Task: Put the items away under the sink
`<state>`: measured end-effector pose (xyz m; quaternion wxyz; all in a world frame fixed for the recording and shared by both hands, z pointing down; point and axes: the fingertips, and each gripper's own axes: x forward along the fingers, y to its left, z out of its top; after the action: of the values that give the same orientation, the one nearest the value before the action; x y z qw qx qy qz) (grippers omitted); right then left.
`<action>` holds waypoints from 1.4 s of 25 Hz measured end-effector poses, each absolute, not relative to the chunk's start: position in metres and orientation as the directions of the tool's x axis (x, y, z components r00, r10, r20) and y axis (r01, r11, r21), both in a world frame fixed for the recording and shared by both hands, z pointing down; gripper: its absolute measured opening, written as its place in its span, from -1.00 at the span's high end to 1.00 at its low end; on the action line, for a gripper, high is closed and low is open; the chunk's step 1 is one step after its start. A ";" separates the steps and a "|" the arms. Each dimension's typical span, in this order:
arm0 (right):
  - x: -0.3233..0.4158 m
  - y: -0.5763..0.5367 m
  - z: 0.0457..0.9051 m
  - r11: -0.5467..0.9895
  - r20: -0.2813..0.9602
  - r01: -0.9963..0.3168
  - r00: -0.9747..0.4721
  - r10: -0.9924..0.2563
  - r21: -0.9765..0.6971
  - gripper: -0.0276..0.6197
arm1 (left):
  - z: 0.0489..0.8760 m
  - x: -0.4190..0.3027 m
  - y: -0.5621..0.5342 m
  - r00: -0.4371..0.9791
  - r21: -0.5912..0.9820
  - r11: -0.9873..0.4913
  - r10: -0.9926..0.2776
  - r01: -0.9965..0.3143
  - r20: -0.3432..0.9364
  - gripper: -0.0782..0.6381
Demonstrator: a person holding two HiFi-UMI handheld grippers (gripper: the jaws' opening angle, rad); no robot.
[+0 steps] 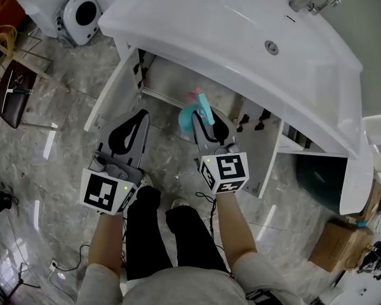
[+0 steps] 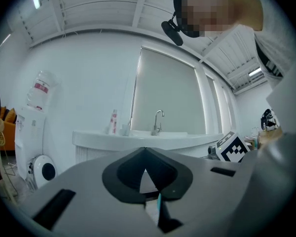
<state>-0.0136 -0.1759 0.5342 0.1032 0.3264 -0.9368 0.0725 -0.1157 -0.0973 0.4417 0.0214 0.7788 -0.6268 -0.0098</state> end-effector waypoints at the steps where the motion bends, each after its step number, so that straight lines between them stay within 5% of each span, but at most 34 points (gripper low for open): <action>1: -0.013 -0.180 0.544 0.774 0.240 -0.630 -0.763 -0.600 -0.067 0.48 | 0.451 -0.117 -0.099 0.214 0.041 -0.214 -0.977 -0.976 0.012 0.77; 18: -0.017 -0.252 0.728 0.735 0.182 -0.677 -0.729 -0.660 -0.047 0.48 | 0.626 -0.119 -0.152 0.279 -0.067 -0.273 -0.956 -0.960 -0.094 0.77; 35: 0.023 -0.299 0.826 0.656 0.183 -0.752 -0.656 -0.733 -0.068 0.48 | 0.677 -0.111 -0.135 0.279 -0.081 -0.271 -0.954 -0.959 -0.107 0.77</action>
<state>0.0234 -0.2990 0.8258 0.0699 0.4091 -0.9072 0.0692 -0.1110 -0.1348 0.6773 -0.0645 0.7970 -0.6003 -0.0184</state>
